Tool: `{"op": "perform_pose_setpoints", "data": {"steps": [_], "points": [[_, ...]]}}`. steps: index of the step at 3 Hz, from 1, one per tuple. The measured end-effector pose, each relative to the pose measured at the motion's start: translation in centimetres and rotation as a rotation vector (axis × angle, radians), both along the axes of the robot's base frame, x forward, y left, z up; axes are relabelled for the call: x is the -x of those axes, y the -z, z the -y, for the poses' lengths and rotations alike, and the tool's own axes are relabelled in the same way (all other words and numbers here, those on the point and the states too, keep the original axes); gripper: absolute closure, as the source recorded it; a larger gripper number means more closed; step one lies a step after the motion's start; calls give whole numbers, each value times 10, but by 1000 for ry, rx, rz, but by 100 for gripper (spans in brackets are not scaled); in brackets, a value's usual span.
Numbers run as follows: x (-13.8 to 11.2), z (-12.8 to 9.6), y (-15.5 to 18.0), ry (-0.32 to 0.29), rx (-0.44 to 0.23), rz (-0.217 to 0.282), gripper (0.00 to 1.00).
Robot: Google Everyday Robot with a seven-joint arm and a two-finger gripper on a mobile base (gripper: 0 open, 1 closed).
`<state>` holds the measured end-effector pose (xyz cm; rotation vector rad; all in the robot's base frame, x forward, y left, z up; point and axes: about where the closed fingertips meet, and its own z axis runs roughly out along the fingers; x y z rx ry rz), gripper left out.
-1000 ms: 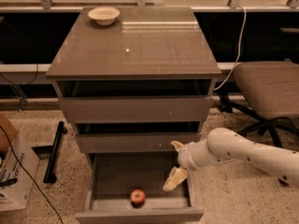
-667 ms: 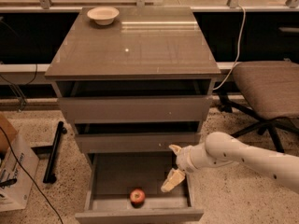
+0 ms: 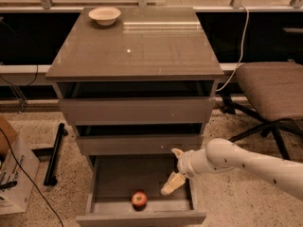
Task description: Pick apple from bottom drawer and place on counter
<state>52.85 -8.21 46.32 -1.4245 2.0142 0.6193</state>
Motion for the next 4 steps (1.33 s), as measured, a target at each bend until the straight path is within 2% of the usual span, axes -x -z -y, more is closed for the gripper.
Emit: {"op": "perform_pose_setpoints", "data": {"steps": [1,2,3,4], "points": [[-12,-13,25,-4,-6,-7,0],[-28,-38,69,-43,-25,-39,0],[-36,-51,99,-68,-37,-77,0],[-38,-52,101,-66,-39,-78,0]]}}
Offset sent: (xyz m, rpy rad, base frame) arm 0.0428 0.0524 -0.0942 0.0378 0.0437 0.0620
